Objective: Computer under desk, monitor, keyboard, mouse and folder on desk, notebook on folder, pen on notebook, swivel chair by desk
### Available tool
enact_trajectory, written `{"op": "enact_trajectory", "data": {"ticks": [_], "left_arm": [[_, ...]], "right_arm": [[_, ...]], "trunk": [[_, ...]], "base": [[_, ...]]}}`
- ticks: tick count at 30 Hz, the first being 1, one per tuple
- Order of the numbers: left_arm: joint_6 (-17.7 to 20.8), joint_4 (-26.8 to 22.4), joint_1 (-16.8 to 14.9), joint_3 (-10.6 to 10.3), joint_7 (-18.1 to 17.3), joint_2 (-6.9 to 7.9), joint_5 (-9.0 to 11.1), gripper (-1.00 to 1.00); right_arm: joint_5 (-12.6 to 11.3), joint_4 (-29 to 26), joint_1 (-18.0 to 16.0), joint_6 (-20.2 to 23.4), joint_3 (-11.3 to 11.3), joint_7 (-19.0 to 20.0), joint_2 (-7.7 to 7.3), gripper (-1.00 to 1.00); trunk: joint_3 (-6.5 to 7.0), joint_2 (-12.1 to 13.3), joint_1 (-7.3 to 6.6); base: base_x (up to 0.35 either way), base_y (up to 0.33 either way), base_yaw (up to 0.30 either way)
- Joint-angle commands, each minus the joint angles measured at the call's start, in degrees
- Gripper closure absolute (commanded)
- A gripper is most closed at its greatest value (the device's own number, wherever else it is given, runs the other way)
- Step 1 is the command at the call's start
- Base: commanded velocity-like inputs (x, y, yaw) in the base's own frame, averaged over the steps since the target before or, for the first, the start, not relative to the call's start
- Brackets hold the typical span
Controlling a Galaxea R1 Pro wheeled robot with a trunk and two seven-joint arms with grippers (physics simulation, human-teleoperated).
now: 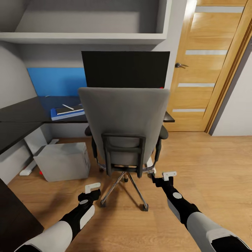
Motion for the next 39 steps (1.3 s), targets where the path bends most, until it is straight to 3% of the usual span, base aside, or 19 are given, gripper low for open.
{"op": "enact_trajectory", "data": {"ticks": [1, 8, 15, 23, 24, 28, 29, 33, 39], "left_arm": [[-0.27, 0.03, -0.05, -0.49, 0.34, 0.03, 0.63, -1.00], [-0.18, 1.98, -0.05, -0.54, 0.46, -0.10, 0.66, -1.00], [-0.55, 6.65, -0.05, -0.54, -0.17, -0.21, 0.82, -1.00], [-0.58, 12.36, -0.05, -0.38, -4.53, -0.15, 0.99, -1.00], [-0.67, 18.09, -0.06, -0.30, -7.31, -0.75, 1.04, -1.00], [-0.60, 18.63, 1.28, -0.26, -7.51, -1.00, 1.11, -1.00], [-1.94, 18.86, 6.17, -0.13, -7.61, -1.14, 1.21, -1.00], [-2.79, 18.95, 7.35, -0.01, -7.64, -0.96, 1.39, -1.00], [-2.66, 18.96, 8.07, -0.05, -7.73, -0.97, 1.33, -1.00]], "right_arm": [[-0.46, 0.05, -0.04, -0.20, 0.40, -0.03, -0.05, -1.00], [-0.49, 0.18, -0.04, -0.24, 0.44, -0.12, 0.03, -1.00], [-0.90, 4.53, -0.04, -0.79, 0.28, -0.25, -0.02, -1.00], [-1.09, 13.87, -0.01, -8.35, 0.28, -0.33, 0.07, -1.00], [-1.46, 18.78, 6.14, -13.86, 0.10, -0.41, -0.06, -1.00], [-1.49, 19.13, 10.09, -14.51, 0.09, -0.41, -0.08, -1.00], [-1.27, 19.35, 13.50, -14.53, 0.11, -0.46, -0.05, -1.00], [-1.10, 19.28, 15.55, -14.23, 0.07, -0.48, -0.66, -1.00], [-1.08, 19.37, 16.94, -14.18, 0.18, -0.45, -0.36, -1.00]], "trunk": [[-0.05, -0.02, -0.04], [0.17, -0.01, -0.07], [1.43, 2.80, -1.61], [2.87, 6.01, -3.37], [3.05, 6.41, -3.58], [3.76, 8.01, -4.46], [3.94, 8.41, -4.68], [4.66, 10.02, -5.56], [5.74, 12.42, -6.88]], "base": [[-0.311, 0.000, 0.000], [-0.330, 0.000, 0.000], [-0.335, 0.000, 0.000], [-0.257, 0.000, 0.000], [-0.015, 0.000, 0.000], [-0.008, 0.000, 0.000], [0.000, 0.000, 0.000], [0.000, 0.000, 0.000], [0.000, 0.000, 0.000]]}}
